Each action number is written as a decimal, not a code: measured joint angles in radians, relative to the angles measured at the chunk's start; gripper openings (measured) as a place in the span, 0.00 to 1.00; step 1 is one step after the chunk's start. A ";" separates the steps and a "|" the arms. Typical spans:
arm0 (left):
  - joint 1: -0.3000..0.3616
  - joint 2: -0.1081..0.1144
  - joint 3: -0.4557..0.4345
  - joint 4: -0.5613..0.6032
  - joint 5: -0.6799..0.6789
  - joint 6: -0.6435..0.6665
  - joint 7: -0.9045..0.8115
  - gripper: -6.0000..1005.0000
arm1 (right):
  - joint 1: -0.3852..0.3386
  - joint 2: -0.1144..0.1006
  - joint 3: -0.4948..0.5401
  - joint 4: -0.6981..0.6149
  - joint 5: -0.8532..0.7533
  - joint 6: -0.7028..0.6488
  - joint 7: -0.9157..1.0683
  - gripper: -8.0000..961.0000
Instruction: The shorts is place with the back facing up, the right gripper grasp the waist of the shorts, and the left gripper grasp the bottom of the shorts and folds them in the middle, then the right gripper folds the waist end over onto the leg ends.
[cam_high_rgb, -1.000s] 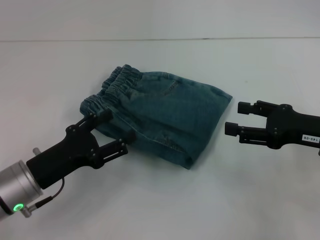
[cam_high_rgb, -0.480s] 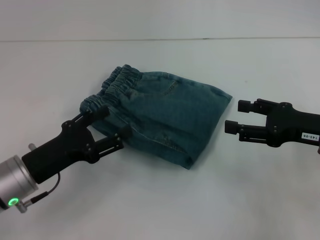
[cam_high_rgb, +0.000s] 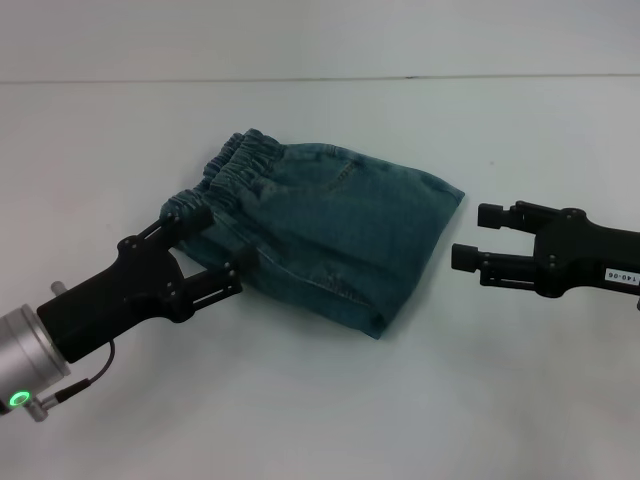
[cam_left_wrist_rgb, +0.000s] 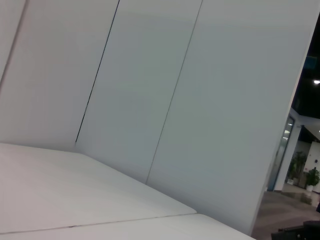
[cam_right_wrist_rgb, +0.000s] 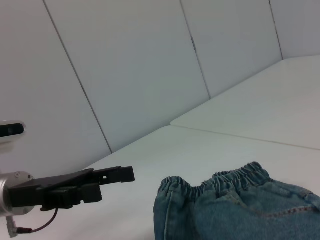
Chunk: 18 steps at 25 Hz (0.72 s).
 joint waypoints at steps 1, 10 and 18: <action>0.000 0.000 0.000 0.000 0.000 0.000 0.000 0.91 | 0.001 0.000 0.000 0.003 0.000 0.000 0.000 0.91; 0.000 0.000 0.005 0.000 0.000 0.000 0.000 0.91 | 0.004 0.000 0.001 0.012 0.000 0.001 0.000 0.91; 0.003 0.000 -0.007 0.000 -0.008 0.003 0.004 0.91 | -0.003 0.002 0.005 0.029 0.022 0.024 -0.038 0.91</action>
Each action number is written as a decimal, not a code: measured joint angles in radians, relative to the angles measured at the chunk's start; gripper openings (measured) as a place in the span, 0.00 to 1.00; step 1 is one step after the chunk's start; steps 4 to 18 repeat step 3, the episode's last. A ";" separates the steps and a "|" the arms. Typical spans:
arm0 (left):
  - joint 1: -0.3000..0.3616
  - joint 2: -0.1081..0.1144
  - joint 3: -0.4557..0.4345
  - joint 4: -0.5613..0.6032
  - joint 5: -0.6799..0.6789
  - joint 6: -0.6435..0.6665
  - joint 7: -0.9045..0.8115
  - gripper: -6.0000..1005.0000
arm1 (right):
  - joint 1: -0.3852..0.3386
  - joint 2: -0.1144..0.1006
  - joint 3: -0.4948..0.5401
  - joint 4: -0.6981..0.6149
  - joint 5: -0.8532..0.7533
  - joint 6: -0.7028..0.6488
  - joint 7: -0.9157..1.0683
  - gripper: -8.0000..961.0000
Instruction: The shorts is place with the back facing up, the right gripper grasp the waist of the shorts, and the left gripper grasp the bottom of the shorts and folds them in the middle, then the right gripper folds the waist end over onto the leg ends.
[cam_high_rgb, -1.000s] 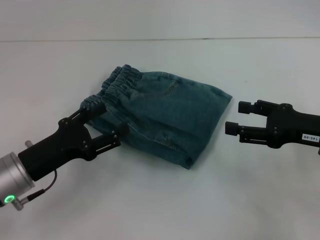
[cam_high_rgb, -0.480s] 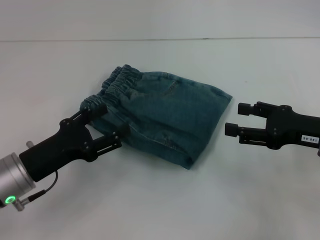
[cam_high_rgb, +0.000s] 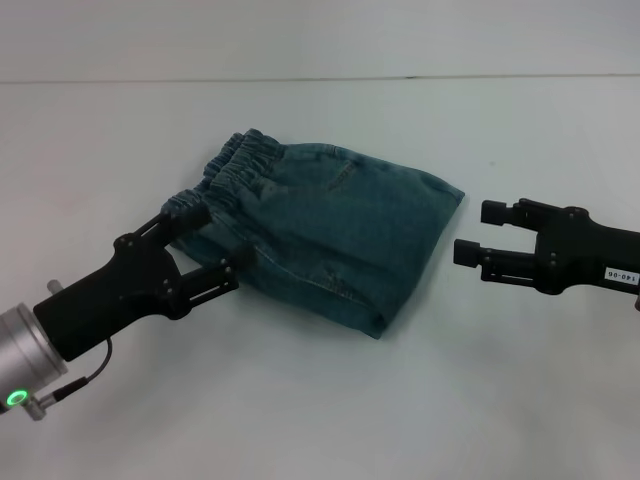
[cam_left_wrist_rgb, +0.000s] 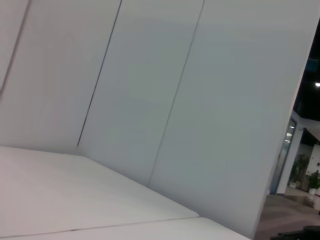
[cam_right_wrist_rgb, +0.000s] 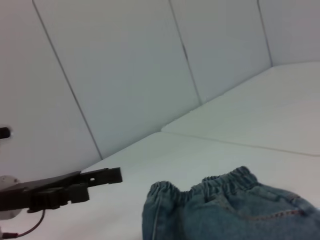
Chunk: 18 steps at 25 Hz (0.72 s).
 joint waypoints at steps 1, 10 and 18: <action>0.000 0.000 -0.003 -0.001 -0.001 0.000 0.001 0.91 | -0.001 0.000 0.004 0.003 0.002 0.002 -0.003 0.91; 0.000 0.000 -0.007 -0.003 -0.001 0.000 0.002 0.91 | -0.001 0.000 0.014 0.012 0.005 0.003 -0.009 0.91; 0.000 0.000 -0.007 -0.003 -0.001 0.000 0.002 0.91 | -0.001 0.000 0.014 0.012 0.005 0.003 -0.009 0.91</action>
